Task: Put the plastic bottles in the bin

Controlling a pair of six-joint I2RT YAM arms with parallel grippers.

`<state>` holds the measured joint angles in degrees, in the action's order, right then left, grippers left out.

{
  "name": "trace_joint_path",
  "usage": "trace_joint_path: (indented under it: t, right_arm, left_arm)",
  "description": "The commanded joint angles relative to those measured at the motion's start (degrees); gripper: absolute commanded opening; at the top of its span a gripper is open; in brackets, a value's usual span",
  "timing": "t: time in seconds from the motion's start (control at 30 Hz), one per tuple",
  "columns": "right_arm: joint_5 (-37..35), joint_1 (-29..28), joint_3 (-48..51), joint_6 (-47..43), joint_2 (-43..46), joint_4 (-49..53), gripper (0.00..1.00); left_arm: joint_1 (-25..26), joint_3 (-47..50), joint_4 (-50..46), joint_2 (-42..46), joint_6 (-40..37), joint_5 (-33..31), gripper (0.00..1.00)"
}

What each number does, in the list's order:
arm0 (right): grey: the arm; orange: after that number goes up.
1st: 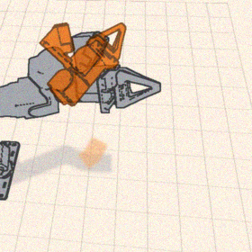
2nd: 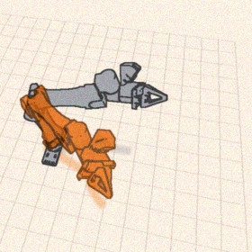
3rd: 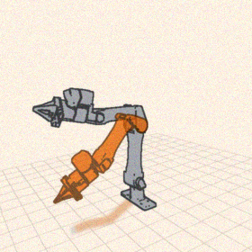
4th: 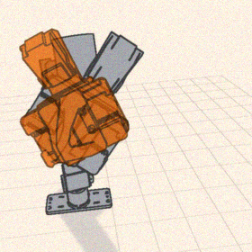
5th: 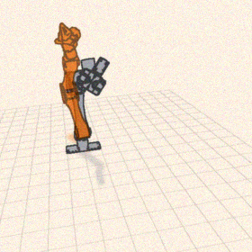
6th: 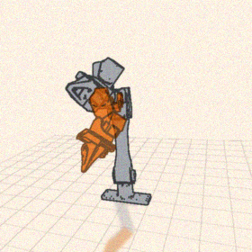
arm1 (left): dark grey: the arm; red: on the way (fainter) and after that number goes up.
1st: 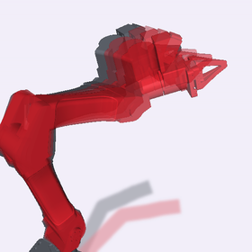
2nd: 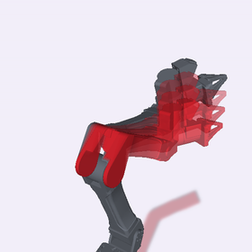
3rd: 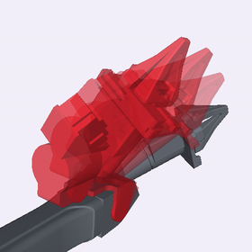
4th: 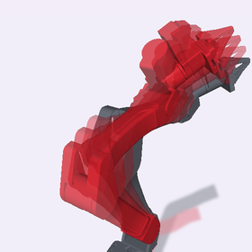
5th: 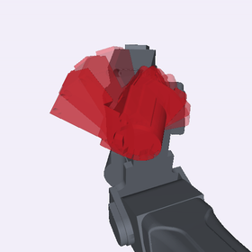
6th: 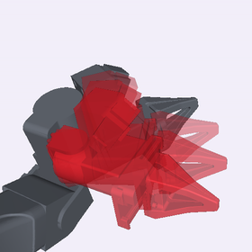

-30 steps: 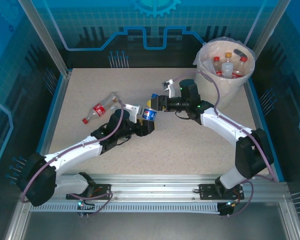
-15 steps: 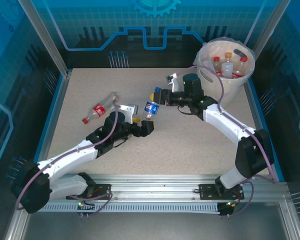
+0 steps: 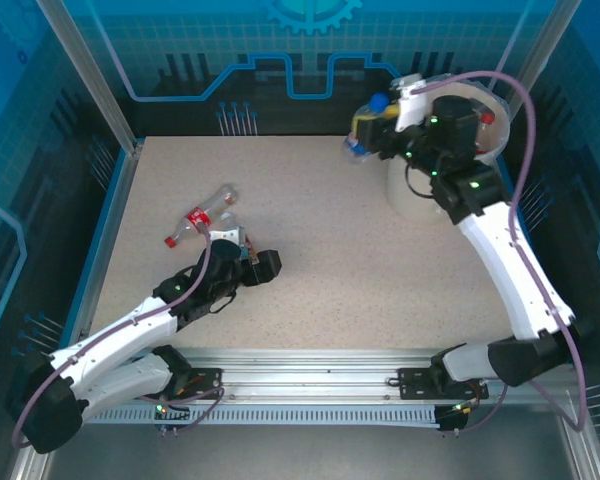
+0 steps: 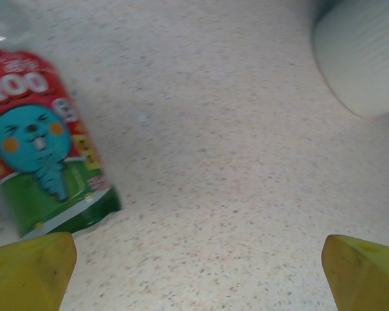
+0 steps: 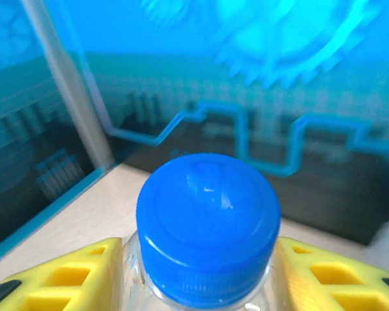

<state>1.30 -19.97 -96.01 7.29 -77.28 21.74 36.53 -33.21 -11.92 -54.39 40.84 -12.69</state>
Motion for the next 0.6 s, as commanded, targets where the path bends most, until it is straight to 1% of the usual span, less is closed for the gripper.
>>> trace_joint_path:
  t: [0.0,0.07,0.17,0.37,0.57]
  right_arm:
    - [-15.6,2.3,-2.0,-12.0,0.6,0.7,0.40]
    - [-18.8,4.8,-5.3,-15.1,-1.1,0.2,0.38]
    - [-20.3,8.6,-8.8,-17.7,-5.0,-1.1,0.36]
    - [-23.6,11.6,-15.8,-22.8,-14.1,1.6,0.36]
    - [-25.1,14.8,-19.8,-25.1,-23.0,4.5,0.30]
  left_arm:
    - [0.0,0.3,-5.5,0.3,5.5,-4.1,0.98]
    - [0.1,-0.5,-6.5,-0.7,5.4,-3.8,0.98]
    - [0.1,-1.9,-7.6,-1.9,4.8,-3.5,0.98]
    - [0.4,-2.9,-8.9,-2.6,4.9,-3.9,0.98]
    - [0.5,-3.0,-11.2,-1.9,5.7,-5.9,0.99]
